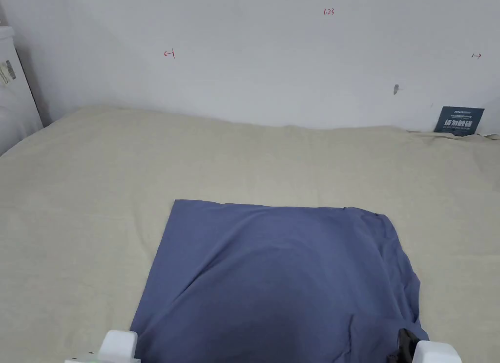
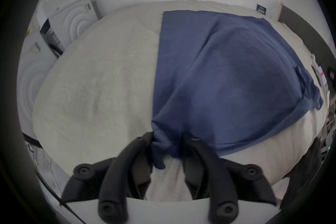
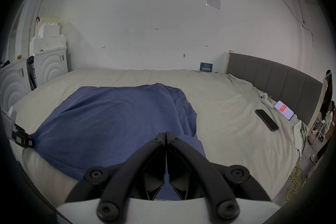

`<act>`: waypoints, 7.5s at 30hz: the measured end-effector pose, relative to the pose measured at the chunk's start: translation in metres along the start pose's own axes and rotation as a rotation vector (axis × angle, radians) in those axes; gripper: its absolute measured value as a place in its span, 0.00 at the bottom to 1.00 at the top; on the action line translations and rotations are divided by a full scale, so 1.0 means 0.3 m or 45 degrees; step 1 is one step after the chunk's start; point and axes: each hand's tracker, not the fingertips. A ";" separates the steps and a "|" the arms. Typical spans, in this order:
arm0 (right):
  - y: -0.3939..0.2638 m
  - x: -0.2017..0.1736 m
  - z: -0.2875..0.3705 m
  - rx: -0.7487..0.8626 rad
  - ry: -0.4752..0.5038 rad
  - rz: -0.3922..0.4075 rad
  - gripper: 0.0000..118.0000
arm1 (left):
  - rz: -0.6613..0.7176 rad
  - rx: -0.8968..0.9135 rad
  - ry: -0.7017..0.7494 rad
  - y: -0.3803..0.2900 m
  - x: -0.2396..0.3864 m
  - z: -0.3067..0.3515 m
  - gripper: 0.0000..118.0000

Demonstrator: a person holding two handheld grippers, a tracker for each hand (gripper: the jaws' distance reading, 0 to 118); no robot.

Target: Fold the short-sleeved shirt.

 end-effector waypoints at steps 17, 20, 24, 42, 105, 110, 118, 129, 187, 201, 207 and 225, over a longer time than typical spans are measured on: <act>-0.076 0.178 -0.032 -0.331 -0.001 -0.072 0.38 | 0.114 0.090 -0.150 -0.039 -0.152 -0.055 0.00; -0.137 0.199 -0.068 -0.461 0.038 -0.110 0.43 | 0.105 0.099 -0.142 -0.041 -0.116 -0.007 0.00; -0.206 0.206 -0.111 -0.554 0.101 -0.134 0.37 | 0.110 0.097 -0.145 -0.052 -0.131 -0.040 0.00; -0.154 0.140 0.064 -0.274 -0.041 0.169 0.04 | 0.124 0.192 -0.191 -0.083 -0.179 -0.058 0.00; 0.183 0.164 -0.631 -0.352 -0.016 -0.035 0.21 | 0.162 0.140 -0.294 0.486 -0.112 -0.262 0.14; 0.208 0.166 -0.474 -0.198 0.003 -0.086 0.31 | 0.120 0.338 -0.279 0.435 -0.126 -0.126 0.45; 0.141 0.128 -0.214 0.005 0.017 -0.123 0.27 | 0.152 0.631 -0.180 0.244 -0.116 0.039 0.42; 0.058 0.066 0.008 0.095 -0.032 -0.049 0.00 | 0.019 0.654 -0.122 0.045 -0.049 0.053 0.00; -0.064 0.271 -0.469 -0.601 0.099 -0.073 0.41 | 0.064 0.235 -0.198 0.220 -0.162 -0.069 0.01; 0.068 0.241 -0.256 -0.371 0.070 0.090 0.11 | 0.071 0.260 -0.244 0.222 -0.234 -0.051 0.00; 0.063 0.258 -0.121 -0.365 0.036 0.076 0.11 | 0.046 0.225 -0.296 0.160 -0.268 0.014 0.00; -0.248 0.200 0.002 -0.571 -0.112 0.187 0.11 | 0.039 0.083 -0.280 -0.148 -0.188 0.019 0.00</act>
